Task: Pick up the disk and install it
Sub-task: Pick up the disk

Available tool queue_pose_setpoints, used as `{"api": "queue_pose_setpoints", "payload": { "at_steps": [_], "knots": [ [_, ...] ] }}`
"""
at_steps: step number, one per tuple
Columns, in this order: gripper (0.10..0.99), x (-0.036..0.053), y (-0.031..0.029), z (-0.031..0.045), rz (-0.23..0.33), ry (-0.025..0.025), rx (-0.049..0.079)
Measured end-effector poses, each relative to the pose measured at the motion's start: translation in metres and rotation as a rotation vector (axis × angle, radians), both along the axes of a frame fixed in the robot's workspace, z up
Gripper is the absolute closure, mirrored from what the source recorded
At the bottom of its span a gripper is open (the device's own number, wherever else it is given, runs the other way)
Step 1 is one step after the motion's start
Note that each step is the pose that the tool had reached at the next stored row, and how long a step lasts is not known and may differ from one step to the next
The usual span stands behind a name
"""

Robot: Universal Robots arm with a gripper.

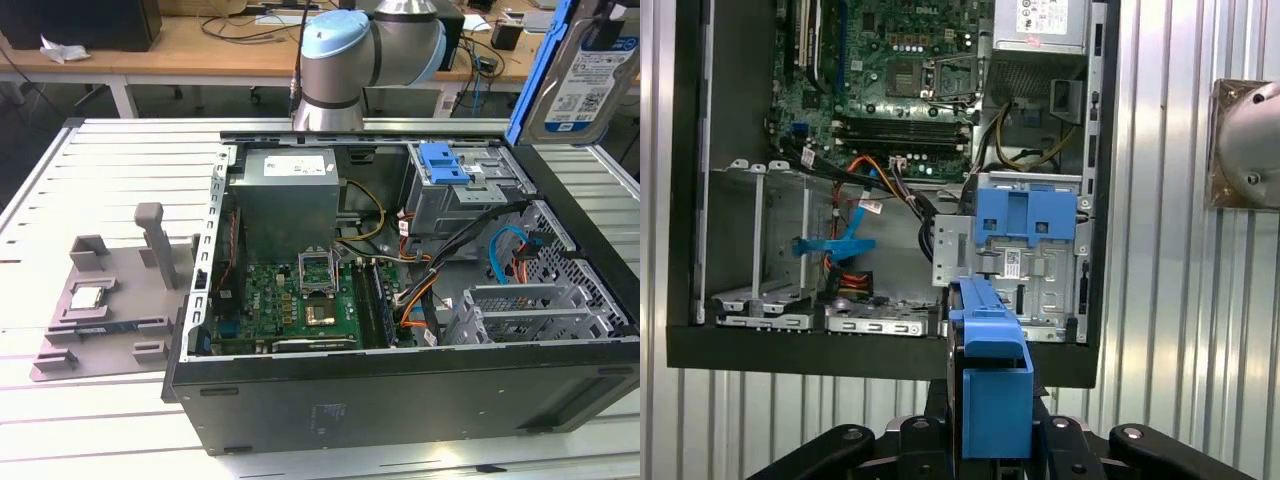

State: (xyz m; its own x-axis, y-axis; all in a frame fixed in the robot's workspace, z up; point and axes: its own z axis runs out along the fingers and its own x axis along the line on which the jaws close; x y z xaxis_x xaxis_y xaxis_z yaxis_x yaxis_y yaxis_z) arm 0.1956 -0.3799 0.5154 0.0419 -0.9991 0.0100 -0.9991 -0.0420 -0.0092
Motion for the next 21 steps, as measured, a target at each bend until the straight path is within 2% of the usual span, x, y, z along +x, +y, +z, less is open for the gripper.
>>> {"api": "queue_pose_setpoints", "payload": {
  "at_steps": [2, 3, 8, 10, 12, 15, 18, 21],
  "knots": [
    [0.718, -0.0001, -0.0058, -0.0001, 0.0, 0.0, 0.0],
    [0.718, -0.0002, -0.0113, -0.0002, 0.0, 0.0, 0.0],
    [0.718, -0.0002, -0.0237, -0.0012, 0.0, 0.0, 0.0],
    [0.718, -0.0002, -0.0327, -0.0017, 0.0, 0.0, 0.0],
    [0.718, -0.0002, -0.0371, -0.002, 0.0, 0.0, 0.0],
    [0.718, -0.0002, -0.0472, -0.0027, 0.0, 0.0, 0.0],
    [0.718, -0.0002, -0.0527, -0.0033, 0.0, 0.0, 0.0],
    [0.718, -0.0002, -0.0619, -0.0042, 0.0, 0.0, 0.0]
  ]
}}
